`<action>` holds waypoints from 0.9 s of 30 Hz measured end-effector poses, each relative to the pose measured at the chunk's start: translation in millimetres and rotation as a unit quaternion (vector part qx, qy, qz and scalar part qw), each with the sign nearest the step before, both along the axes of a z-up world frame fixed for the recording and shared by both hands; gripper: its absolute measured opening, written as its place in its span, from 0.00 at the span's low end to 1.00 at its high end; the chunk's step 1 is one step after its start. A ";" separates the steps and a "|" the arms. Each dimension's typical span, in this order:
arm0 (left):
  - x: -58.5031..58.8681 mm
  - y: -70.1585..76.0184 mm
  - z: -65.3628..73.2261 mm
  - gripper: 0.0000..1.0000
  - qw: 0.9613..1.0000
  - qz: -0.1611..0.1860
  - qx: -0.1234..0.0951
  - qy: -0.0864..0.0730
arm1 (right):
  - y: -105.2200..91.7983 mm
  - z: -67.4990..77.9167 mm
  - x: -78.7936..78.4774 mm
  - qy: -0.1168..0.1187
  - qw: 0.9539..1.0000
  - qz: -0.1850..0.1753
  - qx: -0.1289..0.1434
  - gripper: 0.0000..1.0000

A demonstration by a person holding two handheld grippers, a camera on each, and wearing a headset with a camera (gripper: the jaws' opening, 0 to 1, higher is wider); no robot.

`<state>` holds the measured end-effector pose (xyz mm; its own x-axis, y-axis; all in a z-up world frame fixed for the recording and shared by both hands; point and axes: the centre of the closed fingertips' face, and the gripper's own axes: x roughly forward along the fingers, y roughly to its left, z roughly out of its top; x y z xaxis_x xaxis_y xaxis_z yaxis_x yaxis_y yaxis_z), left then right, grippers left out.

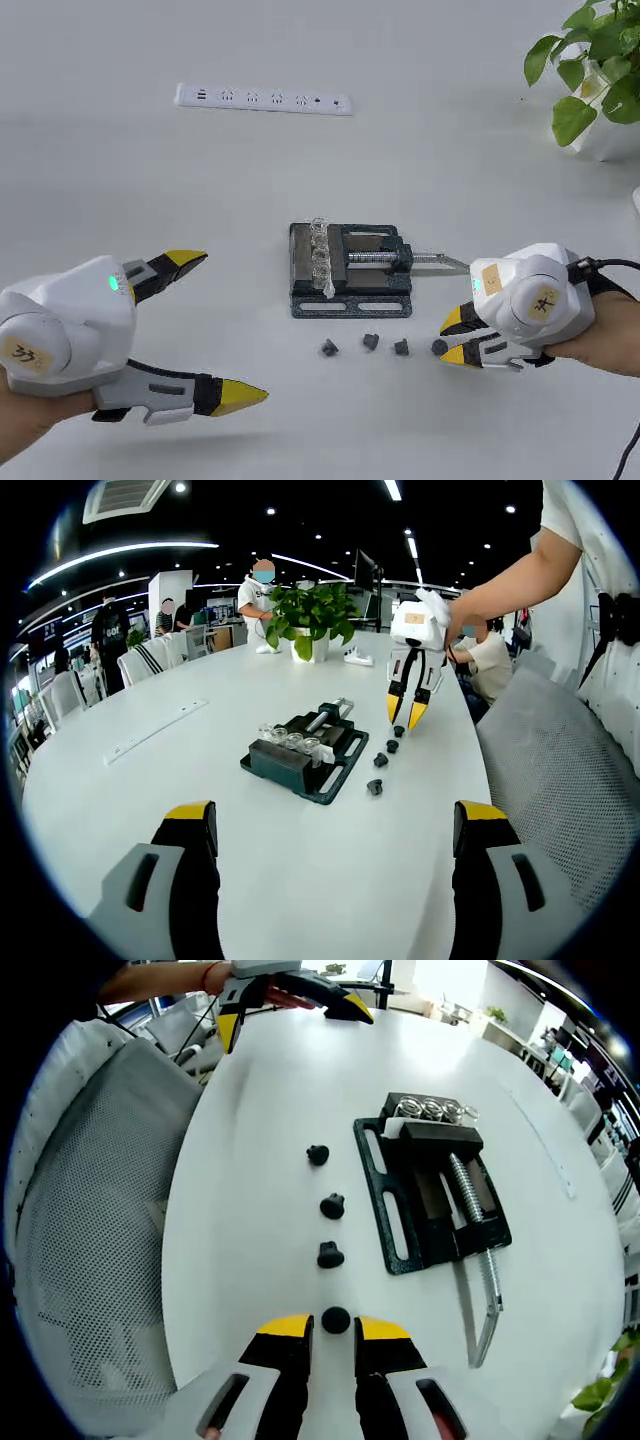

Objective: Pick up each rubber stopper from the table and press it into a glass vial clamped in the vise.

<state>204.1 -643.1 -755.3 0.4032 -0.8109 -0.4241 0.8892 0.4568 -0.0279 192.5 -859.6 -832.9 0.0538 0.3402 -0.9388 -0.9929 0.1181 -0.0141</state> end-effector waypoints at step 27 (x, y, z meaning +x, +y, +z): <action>0.7 1.5 -1.0 0.97 1.000 0.006 -0.006 0.003 | -1.0 -6.4 0.4 -0.004 0.999 0.028 -0.023 0.08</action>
